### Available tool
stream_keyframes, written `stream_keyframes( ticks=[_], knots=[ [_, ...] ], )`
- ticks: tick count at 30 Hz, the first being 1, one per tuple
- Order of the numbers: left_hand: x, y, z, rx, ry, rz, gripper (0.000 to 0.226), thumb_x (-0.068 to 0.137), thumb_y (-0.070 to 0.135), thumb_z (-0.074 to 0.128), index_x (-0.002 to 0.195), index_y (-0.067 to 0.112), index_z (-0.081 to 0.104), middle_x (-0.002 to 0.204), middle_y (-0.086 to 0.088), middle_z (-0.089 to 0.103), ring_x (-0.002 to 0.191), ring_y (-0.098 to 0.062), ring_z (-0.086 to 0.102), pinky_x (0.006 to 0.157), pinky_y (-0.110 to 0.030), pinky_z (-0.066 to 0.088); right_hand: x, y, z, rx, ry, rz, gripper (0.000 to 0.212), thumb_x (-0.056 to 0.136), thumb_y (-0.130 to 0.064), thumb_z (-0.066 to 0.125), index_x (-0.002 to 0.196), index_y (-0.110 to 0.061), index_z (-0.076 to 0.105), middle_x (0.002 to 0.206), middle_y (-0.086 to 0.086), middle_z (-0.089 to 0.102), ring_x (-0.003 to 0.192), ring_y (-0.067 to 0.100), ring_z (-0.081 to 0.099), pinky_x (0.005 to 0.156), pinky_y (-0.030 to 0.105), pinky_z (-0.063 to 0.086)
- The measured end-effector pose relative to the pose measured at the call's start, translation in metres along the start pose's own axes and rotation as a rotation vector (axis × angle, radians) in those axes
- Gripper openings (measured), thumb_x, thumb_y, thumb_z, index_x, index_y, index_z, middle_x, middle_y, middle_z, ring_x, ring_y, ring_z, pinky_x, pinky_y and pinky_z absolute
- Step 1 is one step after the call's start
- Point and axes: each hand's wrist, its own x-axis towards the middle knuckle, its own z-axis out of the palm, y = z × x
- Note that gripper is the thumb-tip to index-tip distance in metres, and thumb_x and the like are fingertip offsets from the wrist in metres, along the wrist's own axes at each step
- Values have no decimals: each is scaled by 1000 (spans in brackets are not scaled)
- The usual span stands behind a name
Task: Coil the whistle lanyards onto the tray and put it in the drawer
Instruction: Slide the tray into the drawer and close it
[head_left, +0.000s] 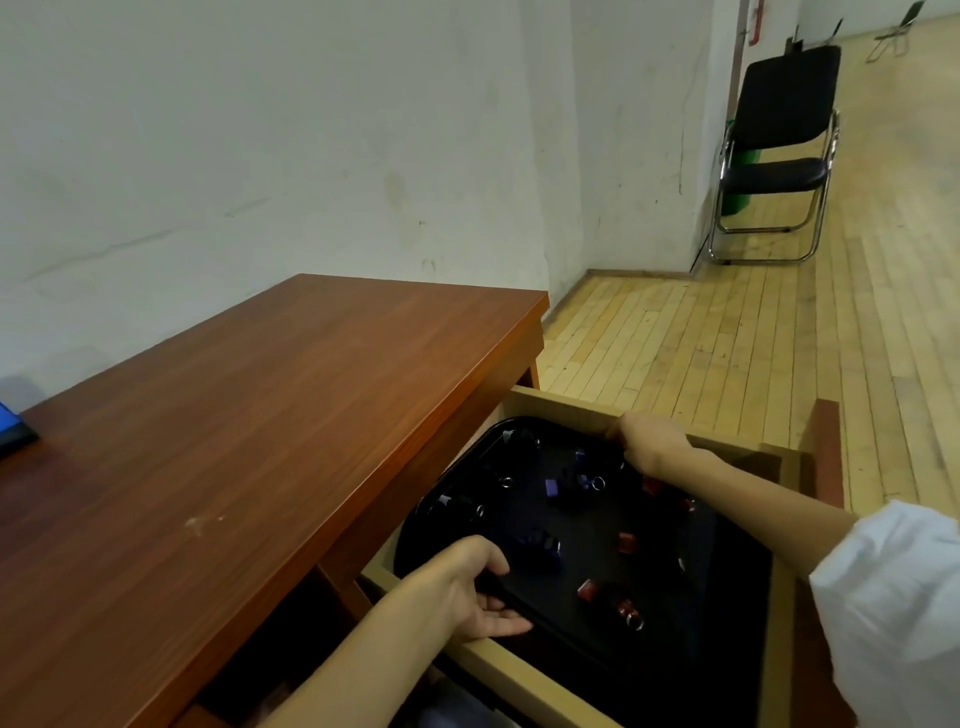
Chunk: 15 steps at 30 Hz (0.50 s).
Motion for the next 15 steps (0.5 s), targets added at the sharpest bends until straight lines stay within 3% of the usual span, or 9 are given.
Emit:
stream_keyframes(
  ticks=[2,4,7,10,13,15],
  knots=[
    [3,2,2,14,-22,-46,55,80,-8,44,132,6,35,122,-30,44,96,-48,52,83,-60,46,-2,0,1,-41,-26,-22,25,89,-7,50,113,-10,56,111,10,62,99,27,60,74,31,50],
    [6,3,4,30,-21,-80,58,79,-9,42,134,7,32,126,-30,41,96,-50,49,88,-63,44,-2,0,5,-49,-72,-44,22,90,-5,47,110,-7,54,112,12,61,100,29,59,77,33,48],
    [11,-2,13,39,-20,-81,46,84,-10,37,127,7,31,115,-30,38,103,-50,44,98,-63,37,-4,0,9,-21,-135,-51,23,90,-5,46,112,-5,53,115,15,59,104,31,57,82,35,47],
    [20,-8,21,60,-3,-102,49,87,-8,35,134,4,29,118,-30,36,118,-48,40,102,-62,33,-2,1,16,43,-163,-45,29,90,-5,47,118,-6,55,120,16,58,108,31,56,87,35,48],
    [23,-12,24,11,-20,-114,39,90,-8,34,126,5,32,108,-27,37,124,-47,34,105,-62,29,-4,4,23,98,-199,-32,33,90,-2,47,121,-8,54,123,14,57,110,30,56,86,33,47],
    [24,-12,23,-19,-17,-111,49,90,-7,35,136,7,28,124,-29,36,126,-48,32,104,-63,29,-6,4,26,127,-215,-19,34,90,-1,47,123,-8,53,123,15,56,110,29,57,84,31,47]
  ],
)
